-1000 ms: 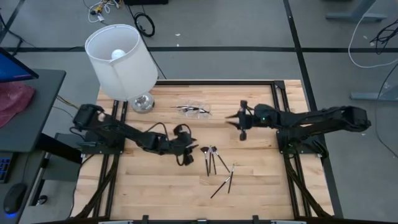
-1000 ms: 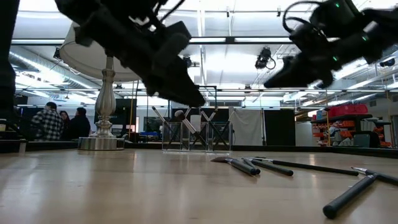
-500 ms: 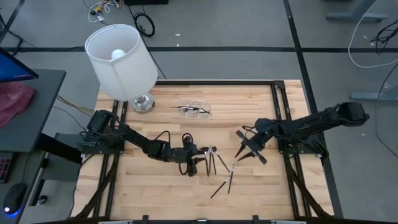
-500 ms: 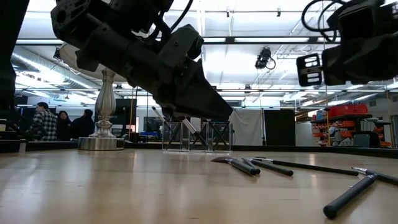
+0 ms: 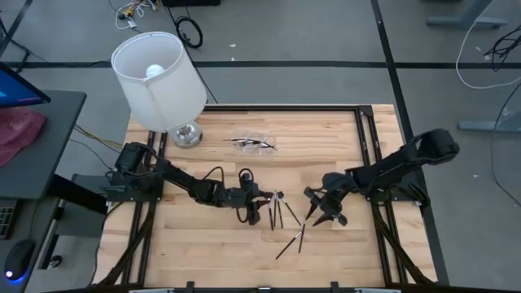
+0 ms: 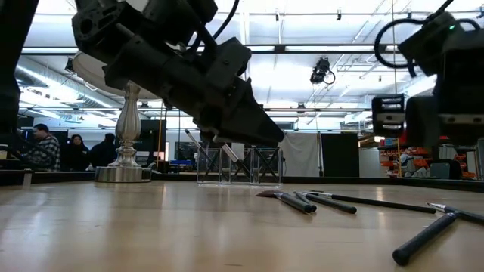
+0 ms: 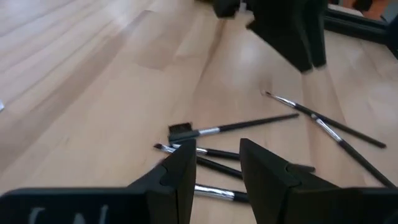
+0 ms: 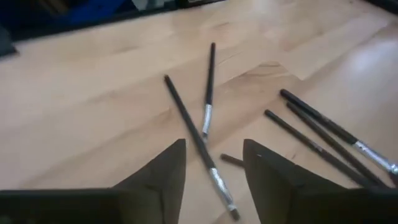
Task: Put items in baskets/containers
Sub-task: Put the black eyeliner brush into the transparent organizer
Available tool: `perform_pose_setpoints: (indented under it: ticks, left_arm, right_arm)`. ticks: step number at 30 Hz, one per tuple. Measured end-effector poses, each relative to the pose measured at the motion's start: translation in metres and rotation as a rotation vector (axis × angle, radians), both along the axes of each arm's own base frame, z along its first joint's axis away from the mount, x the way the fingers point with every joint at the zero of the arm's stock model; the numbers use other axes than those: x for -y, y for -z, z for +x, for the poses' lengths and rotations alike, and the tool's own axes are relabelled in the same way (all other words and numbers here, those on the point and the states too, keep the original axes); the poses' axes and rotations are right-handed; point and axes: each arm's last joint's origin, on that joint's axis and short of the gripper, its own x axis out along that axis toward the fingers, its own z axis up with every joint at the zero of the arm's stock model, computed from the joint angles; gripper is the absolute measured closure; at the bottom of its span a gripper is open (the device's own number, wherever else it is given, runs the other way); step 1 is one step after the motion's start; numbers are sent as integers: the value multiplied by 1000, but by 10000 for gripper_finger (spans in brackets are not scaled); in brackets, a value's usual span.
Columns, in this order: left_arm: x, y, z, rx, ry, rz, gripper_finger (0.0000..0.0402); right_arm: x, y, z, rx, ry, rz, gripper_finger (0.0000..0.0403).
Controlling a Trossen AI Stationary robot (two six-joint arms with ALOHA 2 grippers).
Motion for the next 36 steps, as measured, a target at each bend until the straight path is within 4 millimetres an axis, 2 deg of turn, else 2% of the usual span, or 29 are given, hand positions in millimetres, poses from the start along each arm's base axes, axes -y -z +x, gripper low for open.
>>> perform_pose_setpoints:
  ticks: [6, 18, 22, 29, 36]
  left_arm:
    - [-5, 0, 1, 3, -26, -23, 275]
    - [-5, 0, 1, 3, -24, -23, 275]
    - [-4, 0, 1, 2, -22, -23, 275]
    - [-4, 0, 1, 2, -22, -23, 275]
    - [-4, -1, 1, 11, -22, -25, 275]
  right_arm:
    - [4, 20, 10, 22, 12, -33, 240]
    - [4, 50, 28, -117, -38, 39, 246]
    - [4, 51, 28, -127, -57, 50, 279]
    - [6, 53, 26, -118, -106, 20, 387]
    - [8, 53, 26, -134, -92, 55, 389]
